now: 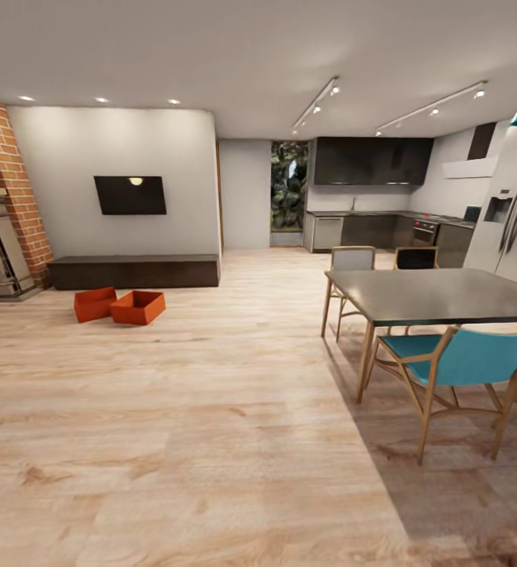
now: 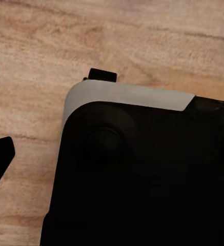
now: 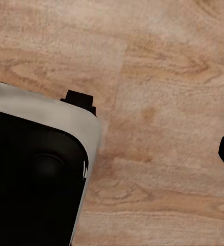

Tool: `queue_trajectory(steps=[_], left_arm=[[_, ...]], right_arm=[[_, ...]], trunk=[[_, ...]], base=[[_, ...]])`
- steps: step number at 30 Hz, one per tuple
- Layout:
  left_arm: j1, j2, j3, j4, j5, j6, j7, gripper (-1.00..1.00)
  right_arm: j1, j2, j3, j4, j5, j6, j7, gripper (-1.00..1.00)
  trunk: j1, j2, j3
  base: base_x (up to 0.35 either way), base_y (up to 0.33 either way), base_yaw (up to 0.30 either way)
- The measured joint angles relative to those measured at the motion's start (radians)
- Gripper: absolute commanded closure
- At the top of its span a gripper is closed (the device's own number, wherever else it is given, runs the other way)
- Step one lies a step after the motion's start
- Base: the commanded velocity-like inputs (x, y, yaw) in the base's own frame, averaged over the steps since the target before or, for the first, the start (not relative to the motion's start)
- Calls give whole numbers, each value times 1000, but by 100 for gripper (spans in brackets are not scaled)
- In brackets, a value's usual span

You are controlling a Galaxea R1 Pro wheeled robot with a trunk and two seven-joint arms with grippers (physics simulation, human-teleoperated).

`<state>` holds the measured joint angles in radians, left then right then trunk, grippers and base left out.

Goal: Move the two storage containers from the living room to the garage. In the garage, place one container on the floor and stack the other container on top of it (either order is fine).

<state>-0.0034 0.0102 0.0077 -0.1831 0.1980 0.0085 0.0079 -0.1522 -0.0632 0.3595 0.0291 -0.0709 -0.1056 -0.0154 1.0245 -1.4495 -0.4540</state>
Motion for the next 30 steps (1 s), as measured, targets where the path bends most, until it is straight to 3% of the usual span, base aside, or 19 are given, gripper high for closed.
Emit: queue_trajectory(steps=[4, 8, 13, 26, 30], left_arm=[[-1, 2, 0, -107, -4, 42, 2, -100], [-1, 5, -1, -217, -7, 130, 2, -100], [-1, 14, -1, -287, -7, 172, 2, -100], [-1, 18, 0, -288, -2, 185, 2, -100], [-1, 15, -1, -247, -1, 185, 2, -100]], right_arm=[[0, -1, 0, 0, 0, -2, 0, -100], [0, -3, 0, 0, 0, -4, 0, -100], [0, -2, 0, 0, 0, -4, 0, -100], [0, -3, 0, 0, 0, -4, 0, -100], [0, -2, 0, 0, 0, -2, 1, -100]], trunk=[[0, 0, 0], [0, 0, 0], [0, 0, 0], [0, 0, 0], [0, 0, 0]], base=[[326, 0, 0], [326, 0, 0], [326, 0, 0], [326, 0, 0], [326, 0, 0]])
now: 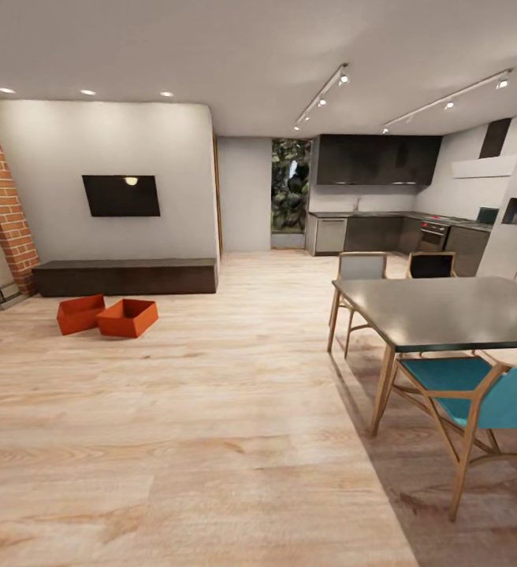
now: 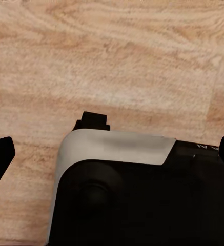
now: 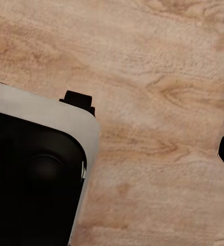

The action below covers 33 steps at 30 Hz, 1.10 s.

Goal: Move the two storage containers from the living room to the garage. In the garage, place one container on the floor and stack the other container on top of it (either order is fine).

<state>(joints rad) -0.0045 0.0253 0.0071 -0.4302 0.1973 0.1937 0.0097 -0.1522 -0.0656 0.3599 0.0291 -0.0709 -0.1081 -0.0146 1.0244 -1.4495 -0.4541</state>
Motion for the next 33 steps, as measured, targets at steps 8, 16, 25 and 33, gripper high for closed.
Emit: queue_trajectory(steps=[8, 16, 25, 33], left_arm=[[0, -3, 1, 86, 0, -8, -2, -100], [0, -5, 3, 120, 1, -10, -1, -100], [0, -4, 2, 244, 34, -105, -1, -100], [0, -2, 3, 255, 37, -111, -1, -100]], right_arm=[[0, -1, 0, 0, 0, 1, -1, -100], [0, -1, 0, 0, 0, 1, 0, -100], [0, -1, 0, 0, -1, 0, -1, -100], [0, 1, 0, 0, 0, 2, -1, -100]], trunk=[[0, 0, 0], [1, 0, 0], [0, 0, 0], [0, 0, 0]], base=[[301, 0, 0], [76, 0, 0], [192, 0, 0], [320, 0, 0]])
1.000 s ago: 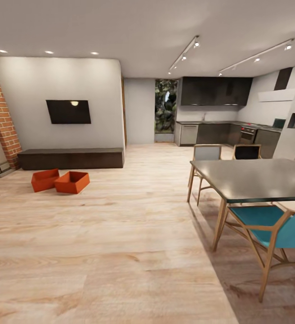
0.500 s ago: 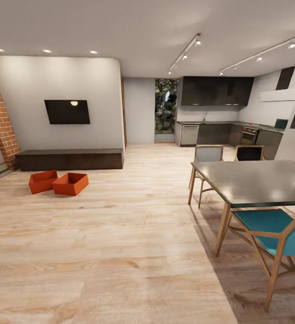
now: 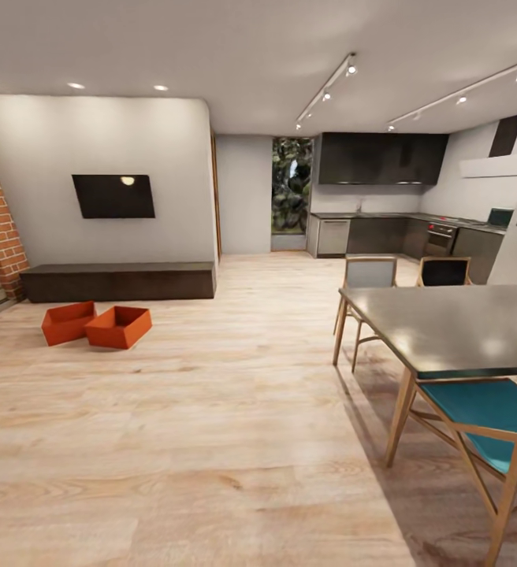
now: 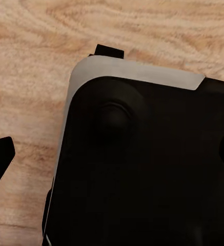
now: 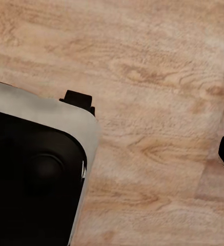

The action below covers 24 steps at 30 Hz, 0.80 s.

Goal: Move the two storage containers from the living room to the garage. In the garage, place one container on the floor and stack the other container on top of it (either order is fine).

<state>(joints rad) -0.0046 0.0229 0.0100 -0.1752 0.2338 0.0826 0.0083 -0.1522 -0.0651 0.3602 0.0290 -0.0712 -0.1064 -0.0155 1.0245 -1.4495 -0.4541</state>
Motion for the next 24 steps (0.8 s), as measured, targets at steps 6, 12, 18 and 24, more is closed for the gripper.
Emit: queue_trajectory(steps=[6, 12, 18, 24], left_arm=[[0, 1, 0, 14, 0, 1, 0, -100], [0, 2, 0, 30, 1, 1, 0, -100], [0, 2, -1, 26, -1, 1, 0, -100], [0, 4, -1, 17, -4, 1, 0, -100]], right_arm=[[0, 3, 1, 0, 0, 4, 3, -100], [0, 8, -1, 0, -2, 7, 3, -100], [0, 8, -2, 0, -1, -1, 2, -100], [0, 8, -2, 0, -1, 0, 2, -100]], trunk=[[0, 0, 0], [0, 0, 0], [0, 0, 0], [0, 0, 0]], base=[[322, 0, 0], [322, 0, 0], [322, 0, 13], [322, 0, 78]])
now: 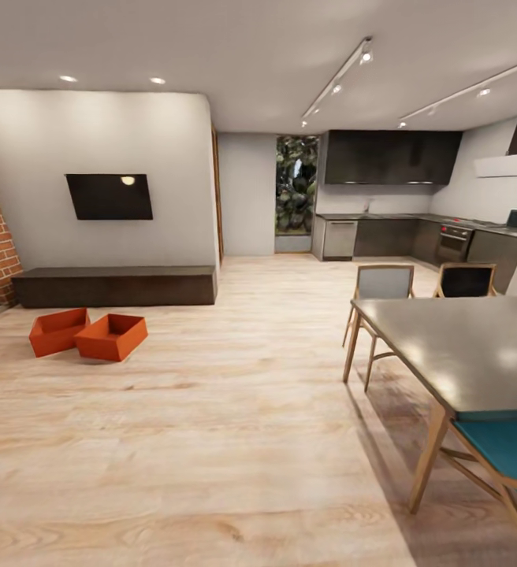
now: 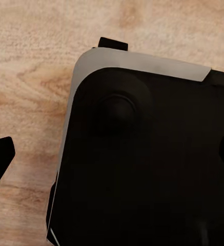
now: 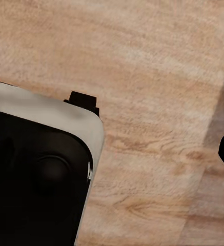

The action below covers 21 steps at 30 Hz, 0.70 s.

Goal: Move the two storage containers from the living room to the garage. In the garage, place one container on the floor and stack the other container on top of it (either order is fine).

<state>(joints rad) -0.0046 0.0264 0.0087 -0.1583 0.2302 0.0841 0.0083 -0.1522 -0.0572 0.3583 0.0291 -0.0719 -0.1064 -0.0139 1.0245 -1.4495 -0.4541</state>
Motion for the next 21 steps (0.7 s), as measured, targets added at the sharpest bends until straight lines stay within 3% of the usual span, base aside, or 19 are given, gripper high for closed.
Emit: queue_trajectory(steps=[11, 21], left_arm=[[0, 1, 0, -9, -1, 0, 0, -100], [0, 0, 0, -9, -1, -1, 0, -100]], right_arm=[[0, 0, 0, 0, 0, 1, 0, -100], [0, -8, 3, -1, 4, -3, 1, -100]], trunk=[[0, 0, 0], [0, 0, 0]], base=[[322, 0, 233], [322, 0, 21]])
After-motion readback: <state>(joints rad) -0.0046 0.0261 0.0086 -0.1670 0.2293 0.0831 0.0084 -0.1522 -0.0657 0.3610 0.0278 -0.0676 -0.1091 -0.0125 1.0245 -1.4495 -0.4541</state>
